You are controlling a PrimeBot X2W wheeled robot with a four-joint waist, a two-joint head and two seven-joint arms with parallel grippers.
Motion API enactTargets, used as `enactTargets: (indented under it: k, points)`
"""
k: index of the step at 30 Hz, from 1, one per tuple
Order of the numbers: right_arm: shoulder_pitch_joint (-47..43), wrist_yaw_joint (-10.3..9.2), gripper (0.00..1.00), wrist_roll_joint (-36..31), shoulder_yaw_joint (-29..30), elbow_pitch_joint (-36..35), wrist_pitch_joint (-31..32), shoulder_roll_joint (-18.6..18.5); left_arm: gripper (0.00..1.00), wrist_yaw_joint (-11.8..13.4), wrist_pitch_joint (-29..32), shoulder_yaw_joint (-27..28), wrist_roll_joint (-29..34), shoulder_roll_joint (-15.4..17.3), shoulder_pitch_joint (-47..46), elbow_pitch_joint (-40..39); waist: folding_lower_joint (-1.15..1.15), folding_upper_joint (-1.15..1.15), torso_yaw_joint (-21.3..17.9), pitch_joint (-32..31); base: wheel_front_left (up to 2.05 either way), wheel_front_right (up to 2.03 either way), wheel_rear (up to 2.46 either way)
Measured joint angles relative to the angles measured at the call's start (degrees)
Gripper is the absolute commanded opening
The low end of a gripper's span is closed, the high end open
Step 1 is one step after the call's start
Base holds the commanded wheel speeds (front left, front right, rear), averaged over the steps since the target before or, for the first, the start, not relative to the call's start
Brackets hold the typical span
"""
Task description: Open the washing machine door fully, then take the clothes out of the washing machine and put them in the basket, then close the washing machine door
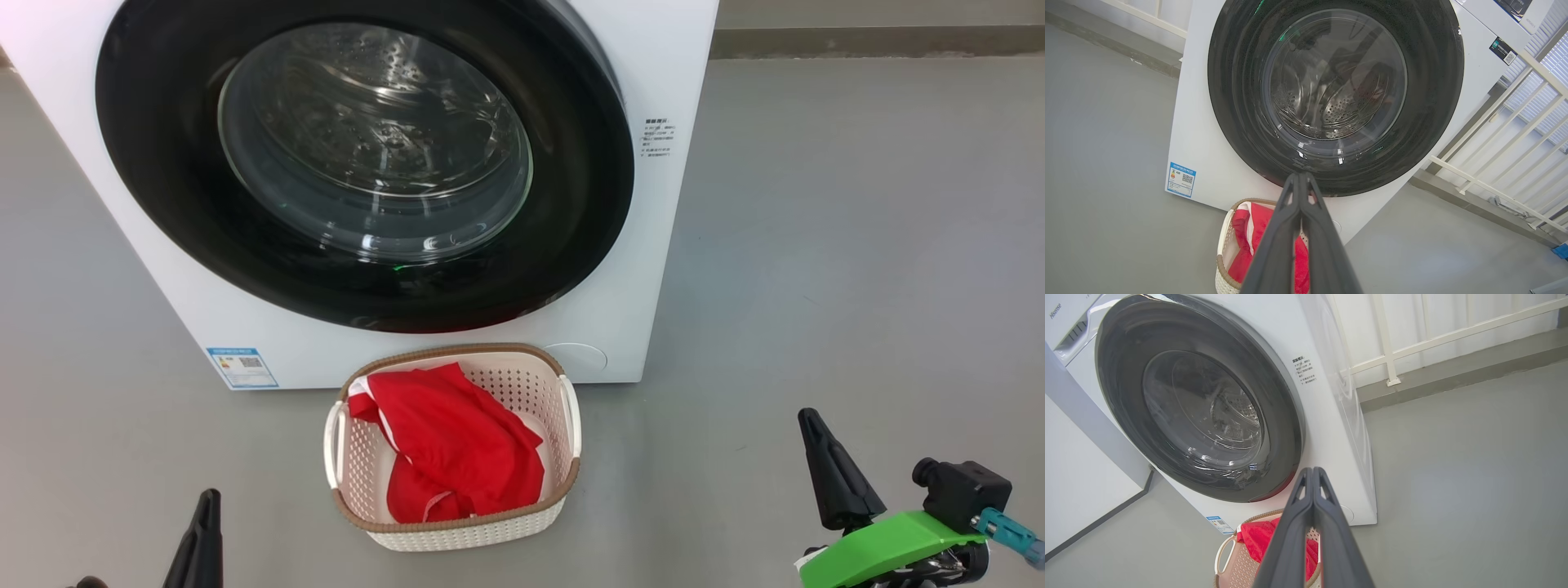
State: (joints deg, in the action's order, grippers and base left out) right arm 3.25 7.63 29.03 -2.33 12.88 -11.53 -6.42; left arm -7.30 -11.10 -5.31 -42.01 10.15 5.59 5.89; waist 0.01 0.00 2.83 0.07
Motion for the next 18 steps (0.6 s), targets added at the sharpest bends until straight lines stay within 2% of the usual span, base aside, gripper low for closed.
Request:
enactTargets:
  k: [18]
  points:
    - [0.05,0.0,0.0,10.81,1.56,0.45,3.07,0.71,0.0,0.0,2.71,1.44,-8.53,-1.24,-1.08,1.65,0.0,0.0,-0.49,0.02,0.0,0.0,0.0]
